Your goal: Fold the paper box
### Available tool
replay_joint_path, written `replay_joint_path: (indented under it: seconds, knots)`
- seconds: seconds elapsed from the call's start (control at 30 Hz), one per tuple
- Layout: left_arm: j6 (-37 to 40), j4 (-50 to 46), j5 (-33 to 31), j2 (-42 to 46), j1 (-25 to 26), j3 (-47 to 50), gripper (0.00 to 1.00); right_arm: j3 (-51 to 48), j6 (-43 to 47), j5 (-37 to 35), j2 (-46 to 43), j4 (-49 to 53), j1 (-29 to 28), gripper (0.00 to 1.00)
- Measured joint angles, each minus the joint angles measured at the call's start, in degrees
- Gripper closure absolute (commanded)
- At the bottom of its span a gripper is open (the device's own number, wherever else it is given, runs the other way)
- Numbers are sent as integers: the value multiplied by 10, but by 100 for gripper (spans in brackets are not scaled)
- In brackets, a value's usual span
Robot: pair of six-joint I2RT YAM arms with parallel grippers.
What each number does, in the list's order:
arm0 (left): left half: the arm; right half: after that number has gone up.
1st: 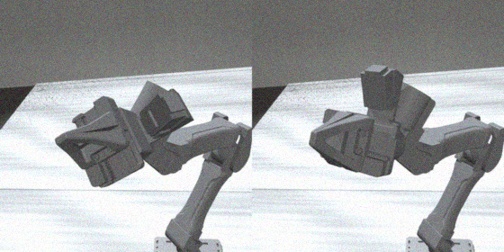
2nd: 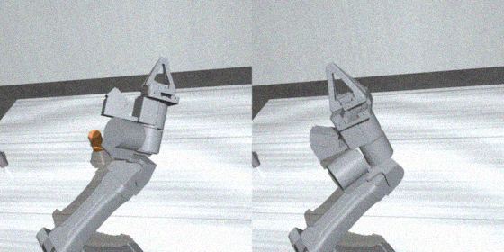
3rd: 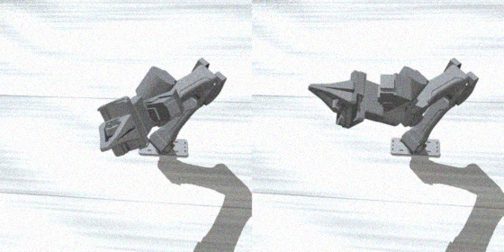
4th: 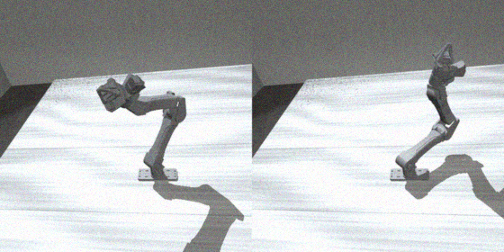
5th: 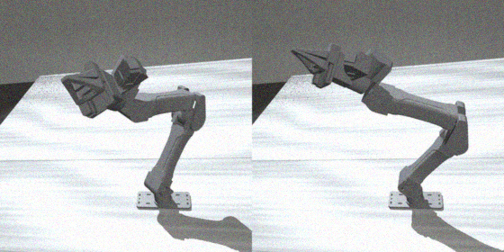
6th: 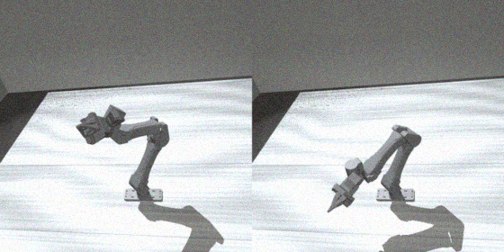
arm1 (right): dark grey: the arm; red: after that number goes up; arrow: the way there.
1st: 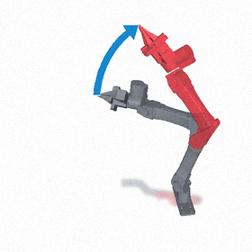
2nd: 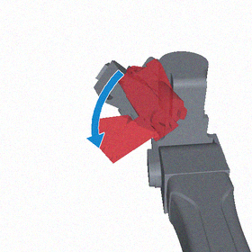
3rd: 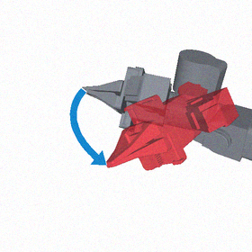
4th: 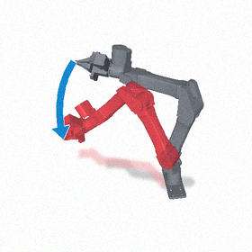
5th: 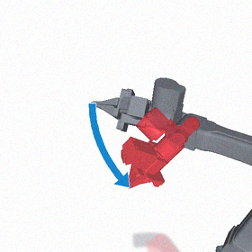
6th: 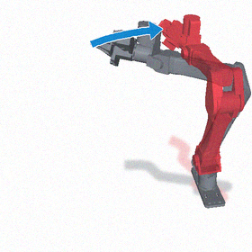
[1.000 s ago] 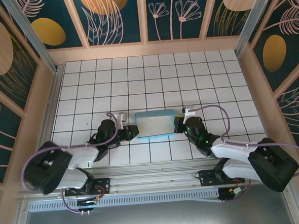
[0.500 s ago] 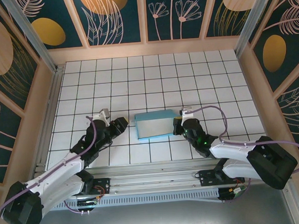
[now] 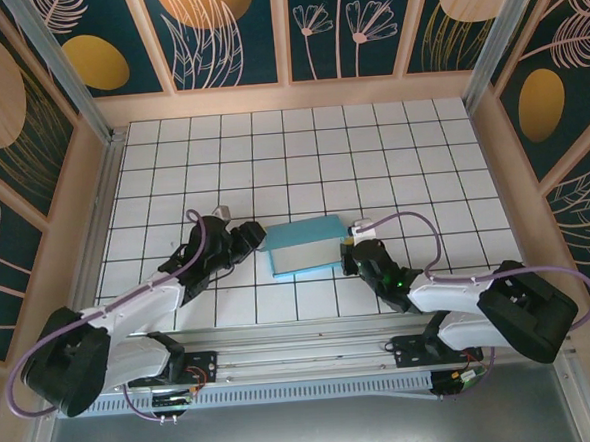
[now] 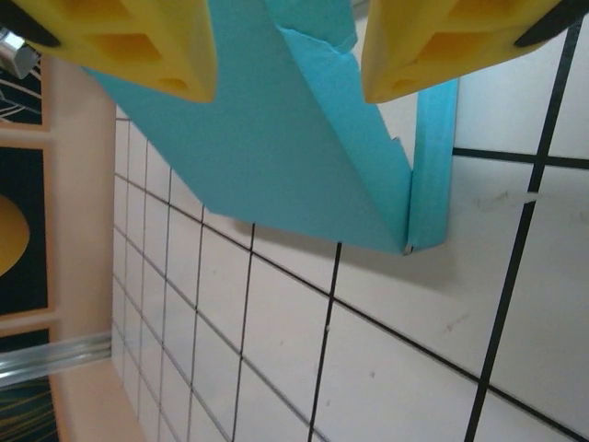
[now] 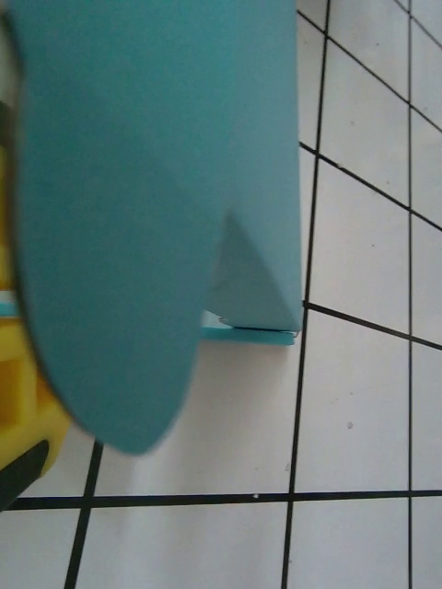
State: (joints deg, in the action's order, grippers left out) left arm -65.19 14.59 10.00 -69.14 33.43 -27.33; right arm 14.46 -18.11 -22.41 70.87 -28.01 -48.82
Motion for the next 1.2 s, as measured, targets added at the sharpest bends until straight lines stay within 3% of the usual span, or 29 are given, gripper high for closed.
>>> replay_joint_path:
  seconds: [0.2, 0.43, 0.67, 0.77, 0.83, 0.93, 1.03, 1.2]
  knots:
    - [3, 8, 24, -38, 0, 0, 60, 0, -3, 13, -35, 43, -7, 55]
    - [11, -1, 13, -30, 0, 0, 59, 0, -5, 43, -169, 105, -10, 32]
    - [14, -22, -13, -1, 0, 0, 55, 9, -12, 100, -361, 210, -12, 20]
    - [5, -30, -16, 7, 0, 0, 55, 52, -28, 115, -392, 264, -6, 16]
    - [-6, -35, -15, 10, 0, 0, 55, 105, -44, 135, -375, 302, 17, 17]
    - [-24, -47, -14, 12, 0, -3, 55, 216, -75, 219, -291, 361, 121, 28]
    - [-35, -60, -10, 12, 0, -12, 57, 295, -92, 318, -194, 391, 231, 30]
    - [-39, -73, -8, 8, 0, -45, 60, 323, -88, 405, -72, 445, 274, 30]
